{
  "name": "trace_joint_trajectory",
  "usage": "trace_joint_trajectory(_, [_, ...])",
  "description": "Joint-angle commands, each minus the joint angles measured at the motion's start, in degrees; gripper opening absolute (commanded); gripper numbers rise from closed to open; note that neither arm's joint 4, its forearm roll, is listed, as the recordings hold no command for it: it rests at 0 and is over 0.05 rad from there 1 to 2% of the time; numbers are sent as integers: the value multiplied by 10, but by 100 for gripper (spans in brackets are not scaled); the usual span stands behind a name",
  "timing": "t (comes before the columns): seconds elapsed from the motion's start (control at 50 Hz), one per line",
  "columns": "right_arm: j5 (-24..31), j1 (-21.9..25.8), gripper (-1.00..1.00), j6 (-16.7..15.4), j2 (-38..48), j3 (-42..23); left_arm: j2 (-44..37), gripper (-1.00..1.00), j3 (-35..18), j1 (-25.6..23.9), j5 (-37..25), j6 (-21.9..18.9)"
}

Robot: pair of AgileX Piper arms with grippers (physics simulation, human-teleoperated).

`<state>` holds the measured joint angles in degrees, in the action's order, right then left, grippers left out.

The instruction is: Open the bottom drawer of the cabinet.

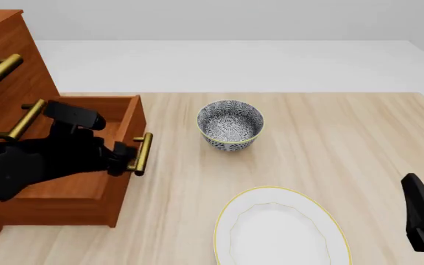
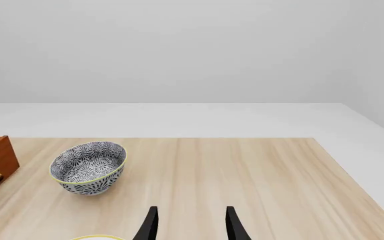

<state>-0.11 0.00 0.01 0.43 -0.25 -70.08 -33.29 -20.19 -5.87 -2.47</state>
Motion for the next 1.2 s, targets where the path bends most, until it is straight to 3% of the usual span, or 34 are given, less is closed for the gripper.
trace_joint_trajectory(0.02, [0,0,100,0,0,0,46,100,-17,4,-26,-13])
trace_joint_trajectory(0.28, [0,0,100,0,0,0,116,100,-18,22,-56,-30])
trace_joint_trajectory(0.52, [0,0,100,0,0,0,234,100,-36,34,-125,-40])
trace_joint_trajectory(0.78, [0,0,100,0,0,0,369,100,-80,58,-218,-60])
trace_joint_trajectory(1.2, [0,0,100,0,0,0,538,100,-201,113,-383,-67])
